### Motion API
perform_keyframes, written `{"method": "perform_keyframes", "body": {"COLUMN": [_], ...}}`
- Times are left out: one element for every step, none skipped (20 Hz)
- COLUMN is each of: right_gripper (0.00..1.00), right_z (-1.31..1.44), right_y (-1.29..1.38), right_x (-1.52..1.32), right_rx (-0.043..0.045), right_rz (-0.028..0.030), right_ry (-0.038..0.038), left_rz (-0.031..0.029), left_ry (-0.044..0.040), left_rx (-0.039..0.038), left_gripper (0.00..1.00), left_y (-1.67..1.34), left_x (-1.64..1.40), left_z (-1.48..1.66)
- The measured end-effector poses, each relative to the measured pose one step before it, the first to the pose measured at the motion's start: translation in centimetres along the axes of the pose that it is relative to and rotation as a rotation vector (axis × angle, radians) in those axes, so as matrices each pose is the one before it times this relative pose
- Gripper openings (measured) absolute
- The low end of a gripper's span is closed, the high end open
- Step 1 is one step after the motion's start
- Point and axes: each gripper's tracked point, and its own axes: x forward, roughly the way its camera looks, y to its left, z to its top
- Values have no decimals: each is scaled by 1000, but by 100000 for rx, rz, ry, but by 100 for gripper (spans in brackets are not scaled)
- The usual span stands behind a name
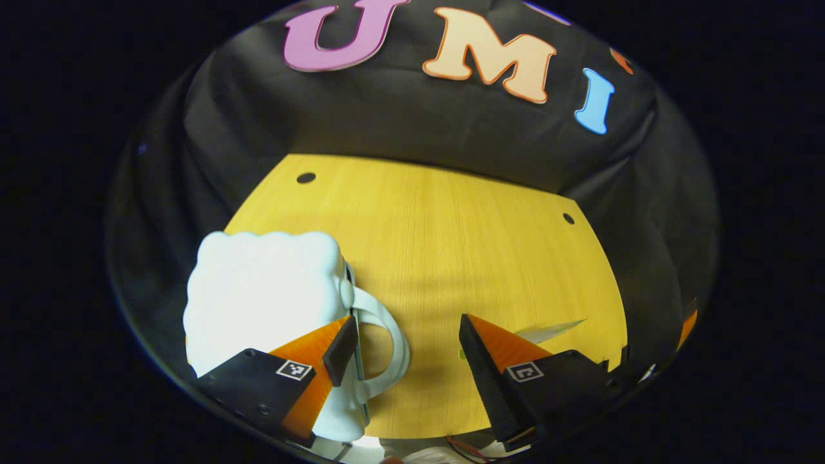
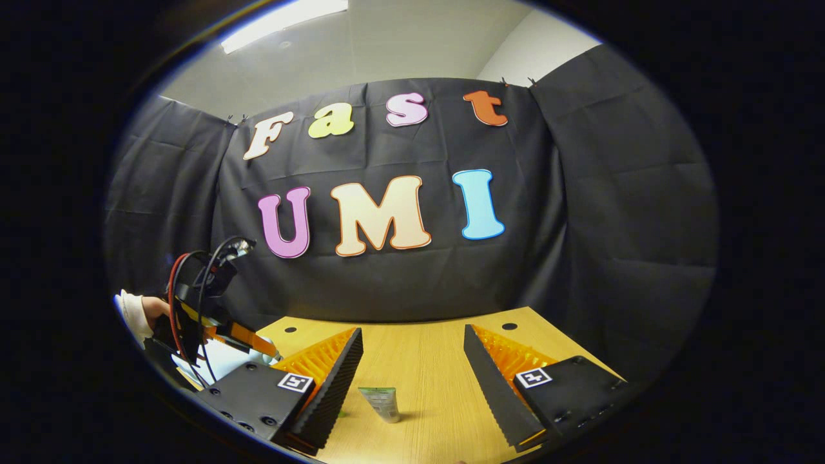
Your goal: First open the suitcase, pack the skin care products into it, and then close the suitcase.
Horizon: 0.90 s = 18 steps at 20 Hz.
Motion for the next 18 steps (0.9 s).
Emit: {"method": "perform_keyframes", "body": {"right_gripper": [98, 98, 98, 98, 95, 95, 95, 98, 98, 98, 98, 98, 98, 98, 98, 98, 98, 98], "right_z": [208, 123, 68, -128, -86, -109, 69, 19, 115, -56, 35, -20, -14, -125, -69, -95, -25, -54], "right_y": [-167, -206, -229, -190, -303, -145, -160, -162, -211, -109, -176, -136, -167, -111, -174, 33, -69, -82], "right_x": [-11, -33, -26, 8, -22, -13, -36, -69, -53, -36, -14, 48, 33, 51, 31, -24, 12, 52], "right_rx": [488, 276, 196, 172, 288, 475, 547, 382, 172, -39, -77, -110, -137, -148, -26, 8, -204, -229], "right_rz": [-329, -450, -448, -510, -532, -393, -333, -419, -430, -421, -355, -251, -249, -382, -132, -134, -204, -149], "right_ry": [-414, -462, -171, 147, 243, 326, 165, -118, -56, 4, 76, 54, 118, 105, 281, 376, 173, 271], "left_rz": [-760, 251, 1603, 1099, 518, 23, 595, 1246, 1565, 1817, 1863, 1188, 611, 1045, 616, 412, 284, 92], "left_ry": [3033, 3192, 3134, 2180, 2069, 1486, 2108, 1741, 1427, 1233, 1298, 1471, 1464, 2103, 1719, 1662, 1679, 1518], "left_rx": [-1877, -1464, -999, -685, -703, -627, -429, -441, -277, -177, -209, -296, -318, -85, 120, 194, -88, -291], "left_gripper": [90, 88, 85, 83, 78, 76, 77, 71, 72, 72, 65, 69, 60, 65, 57, 55, 56, 49], "left_y": [-44, 185, 330, 162, 19, -70, 67, 190, 194, 301, 275, 162, 127, 115, 127, 92, 6, -62], "left_x": [544, 400, 602, 654, 540, 322, 566, 509, 478, 413, 292, 402, 515, 434, 502, 572, 479, 304], "left_z": [-461, -355, -268, -49, -279, -13, -186, -35, 57, 18, -92, -138, -210, -331, -305, -308, -260, -194]}}
